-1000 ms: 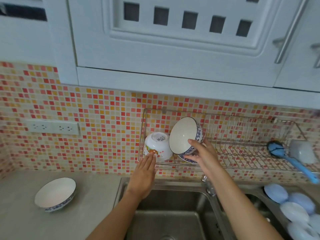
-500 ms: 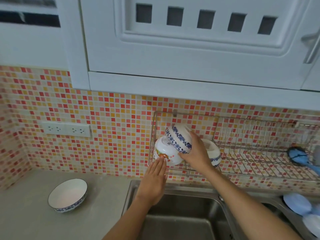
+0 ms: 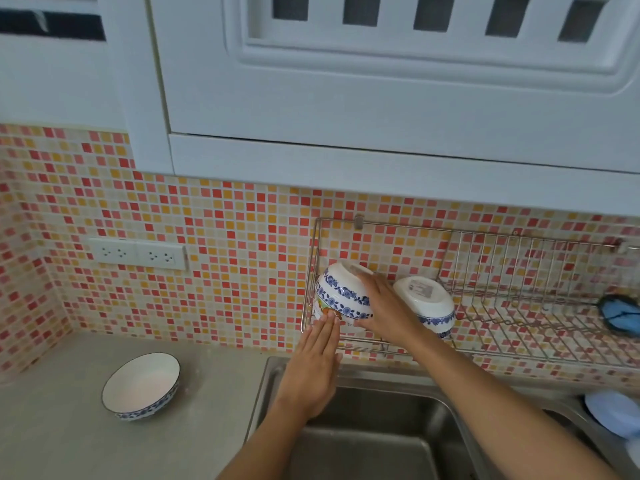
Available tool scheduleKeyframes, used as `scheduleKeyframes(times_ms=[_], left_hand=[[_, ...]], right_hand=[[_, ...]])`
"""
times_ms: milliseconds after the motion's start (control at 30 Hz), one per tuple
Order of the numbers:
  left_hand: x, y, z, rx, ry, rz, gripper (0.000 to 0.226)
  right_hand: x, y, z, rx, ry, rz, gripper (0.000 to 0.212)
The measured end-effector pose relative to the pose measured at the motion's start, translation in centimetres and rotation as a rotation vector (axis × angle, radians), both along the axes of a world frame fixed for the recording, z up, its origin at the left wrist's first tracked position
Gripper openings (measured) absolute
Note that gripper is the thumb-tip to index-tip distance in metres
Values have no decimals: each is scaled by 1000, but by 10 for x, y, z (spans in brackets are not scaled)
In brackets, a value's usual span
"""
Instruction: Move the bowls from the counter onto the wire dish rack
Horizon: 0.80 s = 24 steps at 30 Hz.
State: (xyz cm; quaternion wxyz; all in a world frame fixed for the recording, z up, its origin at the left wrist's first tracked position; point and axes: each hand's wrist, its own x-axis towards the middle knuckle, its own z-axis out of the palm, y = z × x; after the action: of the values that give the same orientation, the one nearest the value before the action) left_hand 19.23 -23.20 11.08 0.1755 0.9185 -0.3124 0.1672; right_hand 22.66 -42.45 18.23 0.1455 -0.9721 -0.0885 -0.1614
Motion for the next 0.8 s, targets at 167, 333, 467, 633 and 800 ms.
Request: scheduleKeyframes(times_ms=[167, 333, 467, 633, 800], left_hand=[[0, -1, -1, 25, 27, 22, 54], [-1, -1, 0, 33, 37, 20, 54], [-3, -1, 2, 32, 46, 24, 55], [-4, -7, 11, -10, 92, 42, 59], [32, -23, 31, -102, 141, 50, 65]], right_hand=[[4, -3, -2, -30, 5, 11, 109], [6, -4, -7, -191, 40, 65, 95], [8, -4, -9, -137, 70, 73, 96], [3, -7, -15, 127, 107, 70, 93], [-11, -3, -21, 185, 111, 11, 97]])
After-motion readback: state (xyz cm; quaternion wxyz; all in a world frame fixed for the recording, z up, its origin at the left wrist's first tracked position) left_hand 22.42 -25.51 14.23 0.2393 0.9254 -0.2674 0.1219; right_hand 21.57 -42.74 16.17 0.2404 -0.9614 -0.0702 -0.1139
